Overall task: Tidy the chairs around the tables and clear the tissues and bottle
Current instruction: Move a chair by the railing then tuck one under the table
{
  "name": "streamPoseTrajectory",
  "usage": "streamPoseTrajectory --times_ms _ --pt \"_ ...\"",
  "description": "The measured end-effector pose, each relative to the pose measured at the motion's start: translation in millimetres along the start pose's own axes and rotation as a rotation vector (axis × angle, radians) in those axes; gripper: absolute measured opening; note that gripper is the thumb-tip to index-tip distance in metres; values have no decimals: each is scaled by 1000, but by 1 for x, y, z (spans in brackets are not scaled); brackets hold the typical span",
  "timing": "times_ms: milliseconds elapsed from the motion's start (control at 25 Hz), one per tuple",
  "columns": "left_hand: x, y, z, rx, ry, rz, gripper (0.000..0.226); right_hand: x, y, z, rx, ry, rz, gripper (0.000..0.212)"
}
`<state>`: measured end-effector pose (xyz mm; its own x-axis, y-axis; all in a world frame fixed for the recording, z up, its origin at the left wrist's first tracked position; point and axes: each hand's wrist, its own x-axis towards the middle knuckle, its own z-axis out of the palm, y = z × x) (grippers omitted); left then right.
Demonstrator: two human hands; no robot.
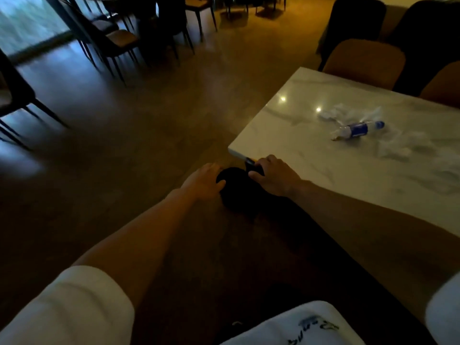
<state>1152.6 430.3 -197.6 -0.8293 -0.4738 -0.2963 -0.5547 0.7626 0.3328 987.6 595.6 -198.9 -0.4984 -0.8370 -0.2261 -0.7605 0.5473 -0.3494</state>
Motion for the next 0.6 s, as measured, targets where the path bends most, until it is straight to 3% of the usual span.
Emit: streamPoseTrajectory --times_ms 320,600 --pt "148 -61 -63 -7 -72 89 52 180 -16 4 151 23 102 58" --pt "288 -99 -115 32 -194 126 49 307 -5 -7 234 -79 294 51"
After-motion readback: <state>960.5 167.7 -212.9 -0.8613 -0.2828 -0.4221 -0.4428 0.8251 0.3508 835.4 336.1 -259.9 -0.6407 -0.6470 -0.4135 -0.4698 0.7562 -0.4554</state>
